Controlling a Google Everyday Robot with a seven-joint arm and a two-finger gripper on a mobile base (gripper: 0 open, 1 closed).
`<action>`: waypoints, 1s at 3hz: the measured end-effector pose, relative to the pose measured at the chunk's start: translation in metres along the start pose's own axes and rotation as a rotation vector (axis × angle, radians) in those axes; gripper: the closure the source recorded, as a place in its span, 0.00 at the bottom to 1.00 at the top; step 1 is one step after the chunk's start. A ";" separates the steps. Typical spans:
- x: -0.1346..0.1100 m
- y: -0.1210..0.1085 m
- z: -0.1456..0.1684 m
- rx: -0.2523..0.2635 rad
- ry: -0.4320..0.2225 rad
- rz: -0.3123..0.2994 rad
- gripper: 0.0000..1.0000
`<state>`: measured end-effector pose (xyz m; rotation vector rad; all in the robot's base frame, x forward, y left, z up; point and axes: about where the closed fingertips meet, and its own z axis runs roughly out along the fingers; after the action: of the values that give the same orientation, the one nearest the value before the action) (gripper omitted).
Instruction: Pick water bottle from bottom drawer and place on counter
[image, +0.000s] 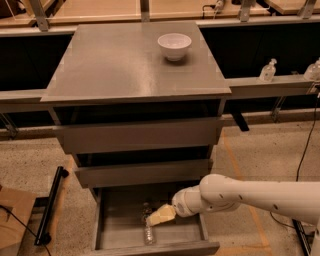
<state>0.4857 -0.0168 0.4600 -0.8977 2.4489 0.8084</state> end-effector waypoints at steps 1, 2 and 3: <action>-0.006 -0.033 0.028 0.029 -0.056 0.038 0.00; -0.010 -0.061 0.069 0.043 -0.075 0.104 0.00; -0.007 -0.084 0.116 0.046 -0.056 0.184 0.00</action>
Offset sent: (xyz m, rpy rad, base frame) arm 0.0995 0.0284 -0.1209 0.0533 0.0377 -0.2062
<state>0.5681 0.0075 0.3453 -0.6313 2.5162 0.8235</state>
